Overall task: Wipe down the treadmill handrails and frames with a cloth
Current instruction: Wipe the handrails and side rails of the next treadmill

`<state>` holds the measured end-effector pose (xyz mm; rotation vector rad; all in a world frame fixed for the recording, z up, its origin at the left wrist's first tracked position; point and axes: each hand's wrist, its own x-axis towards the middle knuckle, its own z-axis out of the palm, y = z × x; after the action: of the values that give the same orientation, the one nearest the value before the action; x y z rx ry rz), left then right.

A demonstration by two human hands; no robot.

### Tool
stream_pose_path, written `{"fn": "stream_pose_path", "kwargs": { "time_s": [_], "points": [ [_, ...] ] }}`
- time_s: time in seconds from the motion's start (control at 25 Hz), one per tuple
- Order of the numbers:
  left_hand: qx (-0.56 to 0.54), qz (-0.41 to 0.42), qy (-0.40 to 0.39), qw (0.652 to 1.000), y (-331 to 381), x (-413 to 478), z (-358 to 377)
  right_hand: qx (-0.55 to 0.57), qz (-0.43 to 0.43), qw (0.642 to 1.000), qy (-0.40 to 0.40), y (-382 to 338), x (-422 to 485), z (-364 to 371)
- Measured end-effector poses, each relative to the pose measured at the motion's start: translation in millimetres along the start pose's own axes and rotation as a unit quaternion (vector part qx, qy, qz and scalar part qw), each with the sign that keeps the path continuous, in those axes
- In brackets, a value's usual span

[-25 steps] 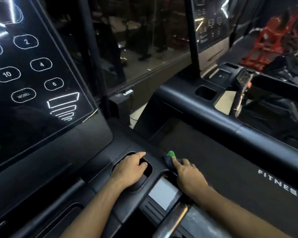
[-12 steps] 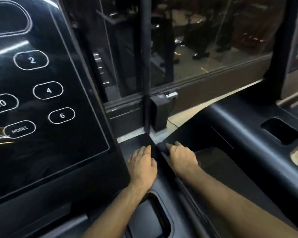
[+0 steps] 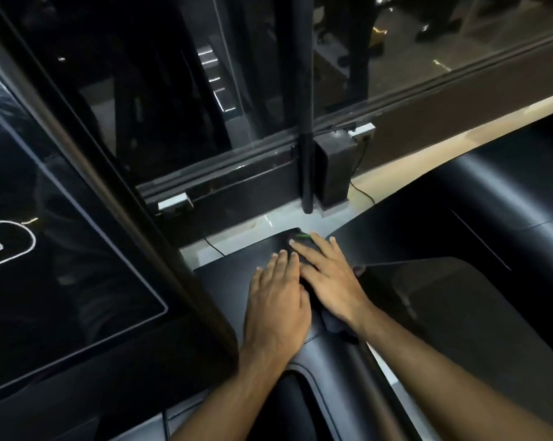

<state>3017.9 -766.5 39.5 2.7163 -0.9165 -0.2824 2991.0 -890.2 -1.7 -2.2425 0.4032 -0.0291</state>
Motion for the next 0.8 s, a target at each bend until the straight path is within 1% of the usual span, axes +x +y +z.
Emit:
{"fn": "stream_pose_path", "kwargs": {
  "time_s": [0.08,0.12,0.16,0.24,0.28,0.32,0.4,0.44,0.48,0.6,0.68,0.72,0.8],
  "points": [
    [0.008,0.006,0.006,1.0,-2,6,2,0.118,0.092,0.989,0.013,5,34,-12],
    [0.013,0.009,0.002,1.0,-3,7,3,0.144,0.139,0.979,0.021,9,41,-12],
    [0.019,0.017,-0.006,1.0,-4,7,2,0.153,0.157,0.975,0.031,11,39,-9],
    [0.034,0.028,-0.015,0.999,-6,6,-1,0.108,0.141,0.984,0.032,11,23,3],
    [0.04,0.03,-0.018,0.999,-6,7,-2,0.102,0.117,0.987,0.037,8,22,7],
    [0.046,0.036,-0.017,0.998,-7,10,-1,0.124,0.112,0.985,0.034,13,32,5],
    [0.064,0.043,-0.027,0.997,-6,12,4,0.201,0.163,0.966,-0.008,23,53,-4],
    [0.072,0.043,-0.031,0.996,-4,11,3,0.216,0.196,0.957,-0.01,25,56,-6],
    [0.076,0.043,-0.036,0.996,-2,11,3,0.216,0.212,0.953,0.004,24,50,-4],
    [0.081,0.046,-0.054,0.994,-2,11,1,0.164,0.179,0.97,0.018,22,24,9],
    [0.095,0.057,-0.05,0.993,-3,12,5,0.205,0.192,0.96,-0.01,32,34,5],
    [0.108,0.057,-0.054,0.991,-1,9,6,0.229,0.201,0.952,-0.011,38,38,4],
    [0.119,0.056,-0.062,0.989,0,4,6,0.23,0.22,0.948,-0.003,31,26,4]
  ]
}}
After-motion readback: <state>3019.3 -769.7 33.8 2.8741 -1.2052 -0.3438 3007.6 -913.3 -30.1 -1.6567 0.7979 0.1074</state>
